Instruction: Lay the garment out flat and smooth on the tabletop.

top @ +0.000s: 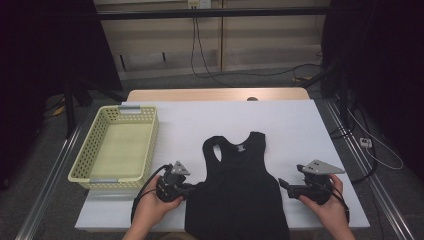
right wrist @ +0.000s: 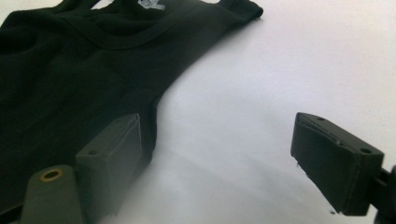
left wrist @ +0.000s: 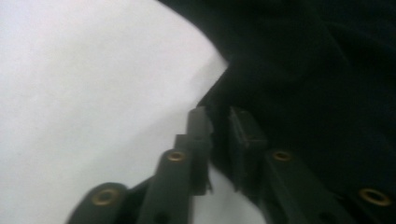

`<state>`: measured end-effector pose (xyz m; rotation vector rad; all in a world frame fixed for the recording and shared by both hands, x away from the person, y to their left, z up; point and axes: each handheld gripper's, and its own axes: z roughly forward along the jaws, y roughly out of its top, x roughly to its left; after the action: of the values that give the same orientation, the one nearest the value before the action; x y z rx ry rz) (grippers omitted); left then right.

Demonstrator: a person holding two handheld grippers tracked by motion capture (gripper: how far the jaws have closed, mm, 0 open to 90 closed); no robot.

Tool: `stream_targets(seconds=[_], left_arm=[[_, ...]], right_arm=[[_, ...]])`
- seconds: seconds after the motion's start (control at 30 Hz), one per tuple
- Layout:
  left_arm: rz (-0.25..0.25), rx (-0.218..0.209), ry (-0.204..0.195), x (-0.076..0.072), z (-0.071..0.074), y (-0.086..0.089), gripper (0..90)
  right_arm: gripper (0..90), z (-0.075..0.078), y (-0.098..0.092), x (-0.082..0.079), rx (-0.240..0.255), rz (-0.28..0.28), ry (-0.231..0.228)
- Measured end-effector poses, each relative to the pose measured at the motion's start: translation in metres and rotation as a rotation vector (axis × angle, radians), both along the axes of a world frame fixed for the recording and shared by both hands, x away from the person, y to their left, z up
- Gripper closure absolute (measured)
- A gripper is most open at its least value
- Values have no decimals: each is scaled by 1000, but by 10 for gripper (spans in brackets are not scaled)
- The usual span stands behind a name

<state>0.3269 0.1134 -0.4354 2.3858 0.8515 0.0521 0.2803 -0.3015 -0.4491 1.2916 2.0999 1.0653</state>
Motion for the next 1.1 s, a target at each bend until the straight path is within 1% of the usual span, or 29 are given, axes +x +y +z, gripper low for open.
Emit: stream_targets(seconds=[0.03, 0.1, 0.23, 0.27, 0.3, 0.33, 0.43, 0.47, 0.53, 0.63, 0.67, 0.7, 0.8, 0.87, 0.9, 0.97, 1.03, 1.07, 1.1], left_arm=[[2, -6, 6, 0, 0, 0, 855], [5, -8, 16, 0, 0, 1, 869], [15, -8, 24, 0, 1, 0, 877], [10, 0, 22, 1, 2, 2, 878], [16, -3, 21, 2, 3, 4, 878], [24, -12, 18, 3, 6, 8, 878], [63, -79, 25, 8, 15, 24, 880], [79, -96, 27, 8, 18, 28, 880], [97, -109, 26, 8, 24, 35, 881], [128, -100, 25, 9, 30, 42, 882], [141, -91, 12, 9, 31, 44, 883], [153, -93, 10, 10, 33, 47, 883], [183, -113, 7, 10, 37, 58, 884], [188, -130, 4, 10, 39, 64, 883], [191, -127, 4, 10, 40, 66, 883], [206, -110, -11, 10, 41, 68, 883], [216, -132, -4, 9, 41, 72, 884], [216, -132, -1, 9, 41, 74, 883], [211, -136, 14, 10, 40, 76, 883]], right_arm=[[165, 0, 0, 0, 0, 1, 0], [165, 1, 0, 1, 1, 5, -4], [165, -1, 2, 2, 6, 19, 2], [165, -1, 3, 3, 8, 18, 3], [165, -1, 3, 4, 5, 21, 2], [165, 0, 3, 4, 8, 18, 2], [165, 1, 4, 6, 14, 9, -2], [165, 1, 4, 6, 15, 9, -4], [165, 1, 5, 6, 15, 13, 0], [165, 3, 6, 7, 25, 9, -8], [165, 3, 6, 7, 20, 9, -9], [165, 4, 6, 7, 13, 10, -11], [165, 5, 5, 4, 1, 8, -15], [165, 6, 5, 3, 1, 3, -19], [165, 6, 5, 3, 1, 4, -22], [165, 5, 6, 3, -5, 7, -18], [165, 5, 6, 3, -9, 8, -14], [165, 5, 7, 3, -10, 7, -15], [165, 5, 7, 4, -12, 7, -14]])
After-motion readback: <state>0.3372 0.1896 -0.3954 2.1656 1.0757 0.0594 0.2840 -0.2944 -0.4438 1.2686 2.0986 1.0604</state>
